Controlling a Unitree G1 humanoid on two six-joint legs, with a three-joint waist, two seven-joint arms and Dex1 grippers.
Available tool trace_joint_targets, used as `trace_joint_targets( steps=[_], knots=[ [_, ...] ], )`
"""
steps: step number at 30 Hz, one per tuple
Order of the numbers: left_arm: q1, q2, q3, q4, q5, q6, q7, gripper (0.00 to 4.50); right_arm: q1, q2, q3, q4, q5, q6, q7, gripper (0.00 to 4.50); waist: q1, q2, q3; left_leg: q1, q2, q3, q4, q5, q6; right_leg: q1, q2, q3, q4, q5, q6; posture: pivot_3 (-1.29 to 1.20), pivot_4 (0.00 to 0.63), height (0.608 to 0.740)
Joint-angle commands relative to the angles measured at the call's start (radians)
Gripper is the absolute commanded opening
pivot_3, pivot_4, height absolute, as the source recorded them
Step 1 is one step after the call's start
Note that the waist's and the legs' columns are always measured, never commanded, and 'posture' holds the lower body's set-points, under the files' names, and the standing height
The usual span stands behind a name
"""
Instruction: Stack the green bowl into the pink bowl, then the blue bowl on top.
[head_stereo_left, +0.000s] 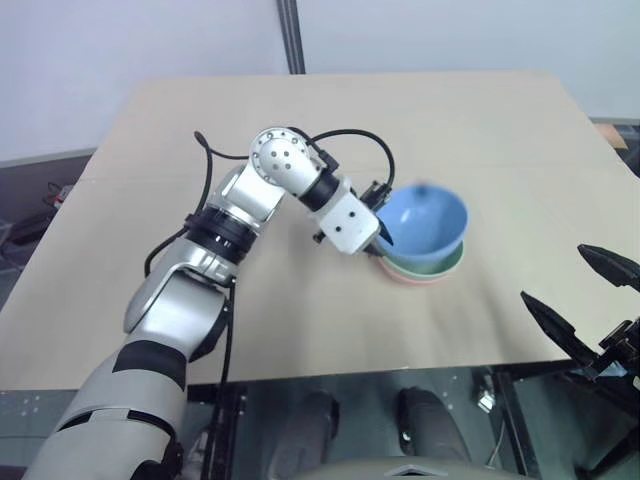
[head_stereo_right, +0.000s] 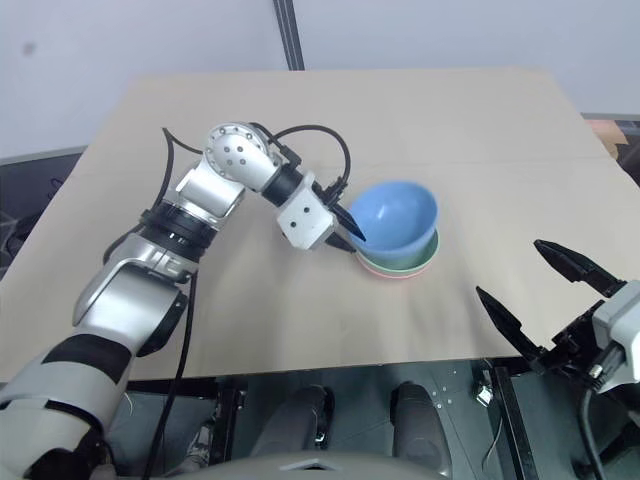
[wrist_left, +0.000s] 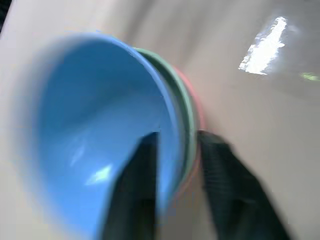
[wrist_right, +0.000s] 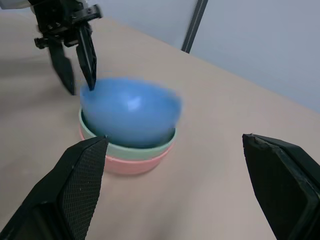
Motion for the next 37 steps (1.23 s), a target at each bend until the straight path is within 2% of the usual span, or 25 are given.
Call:
trace_joint_targets(
  steps=[1,2,5,7,9,12,15,18,19,21,24,27,31,37],
  knots=[
    [-0.005,0.002,0.076,-0.086,-0.063,0.063,0.008,3.05,-0.016,-0.017,0.020,-0.025,0.005,-0.002,-0.015,4.50,0.001,0.000,0.000,0.000,0.000,0.000,0.000,0.000,0.000,0.000,0.000,0.000,0.000,0.000,0.000,0.00,0.150,0.740],
    [0.001,0.012,0.096,-0.112,-0.076,0.123,0.026,3.42,-0.025,-0.021,0.035,-0.021,0.003,0.001,-0.018,4.50,0.000,0.000,0.000,0.000,0.000,0.000,0.000,0.000,0.000,0.000,0.000,0.000,0.000,0.000,0.000,0.00,0.150,0.740],
    [0.025,0.041,0.181,-0.208,-0.113,0.373,0.132,3.42,-0.068,-0.044,0.084,0.020,-0.003,0.018,-0.018,4.50,-0.003,0.000,0.000,0.000,0.000,0.000,0.000,0.000,0.000,0.000,0.000,0.000,0.000,0.000,0.000,0.00,0.150,0.740],
    [0.071,0.058,0.240,-0.275,-0.116,0.475,0.228,3.42,-0.119,-0.065,0.134,0.066,-0.055,0.037,-0.048,4.50,-0.006,0.000,0.000,0.000,0.001,0.000,0.000,0.000,0.000,0.000,0.001,0.000,0.000,0.000,0.000,0.00,0.150,0.740],
    [0.152,0.057,0.309,-0.367,-0.210,0.667,0.306,3.42,-0.184,-0.084,0.181,0.114,-0.113,0.056,-0.088,4.50,-0.009,0.001,0.000,0.001,0.002,0.001,0.000,0.000,0.000,0.000,0.002,0.001,0.000,0.000,0.000,0.00,0.150,0.740],
    [0.279,0.009,0.409,-0.478,-0.284,0.786,0.462,3.42,-0.265,-0.106,0.213,0.208,-0.160,0.048,-0.085,4.50,-0.003,0.002,0.000,0.002,0.004,0.002,0.000,0.000,0.000,0.000,0.002,0.002,0.000,0.000,0.000,0.00,0.150,0.740],
    [0.401,-0.005,0.444,-0.562,-0.257,0.874,0.608,3.42,-0.329,-0.125,0.226,0.325,-0.158,0.036,-0.038,4.50,0.001,0.001,0.000,0.001,0.003,0.000,0.000,0.000,0.000,0.000,0.002,0.001,0.000,0.001,-0.001,0.00,0.150,0.740],
    [0.557,0.041,0.543,-0.652,-0.357,1.009,0.648,4.25,-0.388,-0.152,0.237,0.394,-0.130,0.050,0.012,4.50,-0.004,0.002,0.000,0.001,0.003,0.001,0.000,0.000,0.000,0.000,0.002,0.002,0.000,0.003,-0.004,0.00,0.150,0.740],
    [0.595,0.055,0.560,-0.677,-0.374,1.032,0.652,4.45,-0.399,-0.159,0.235,0.418,-0.124,0.049,0.031,4.50,-0.008,0.002,0.000,0.002,0.003,0.002,-0.001,0.000,0.000,-0.001,0.002,0.002,-0.001,0.003,-0.004,0.00,0.150,0.740],
    [0.643,0.053,0.589,-0.716,-0.385,1.067,0.708,4.45,-0.420,-0.173,0.220,0.483,-0.119,0.038,0.067,4.50,-0.003,0.002,0.001,0.002,0.003,0.002,-0.002,0.000,0.000,-0.001,0.002,0.002,-0.001,0.003,-0.004,0.00,0.150,0.740],
    [0.723,0.060,0.633,-0.765,-0.352,1.029,0.777,4.45,-0.432,-0.183,0.207,0.539,-0.131,0.020,0.090,4.50,0.007,0.002,0.001,0.001,0.003,0.001,-0.002,0.000,0.000,0.000,0.001,0.001,-0.001,0.003,-0.004,0.00,0.150,0.740],
    [0.811,0.047,0.695,-0.814,-0.392,0.990,0.790,4.45,-0.431,-0.196,0.184,0.580,-0.133,0.011,0.116,4.50,0.007,0.002,0.000,0.001,0.003,0.002,-0.002,0.000,0.000,0.000,0.000,0.002,-0.002,0.003,-0.004,0.00,0.150,0.740],
    [0.926,0.133,0.758,-0.843,-0.415,1.007,0.743,4.45,-0.402,-0.208,0.151,0.606,-0.150,0.006,0.136,4.50,0.002,0.002,0.000,0.002,0.003,0.003,-0.002,0.000,0.000,0.000,0.000,0.003,-0.002,0.003,-0.005,0.00,0.150,0.740],
    [1.016,0.197,0.813,-0.857,-0.440,1.006,0.728,4.45,-0.352,-0.189,0.140,0.575,-0.156,0.018,0.122,4.50,0.003,0.002,0.000,0.003,0.004,0.004,-0.004,0.000,0.000,0.000,0.000,0.003,-0.002,0.002,-0.004,0.00,0.150,0.740]
  ],
)
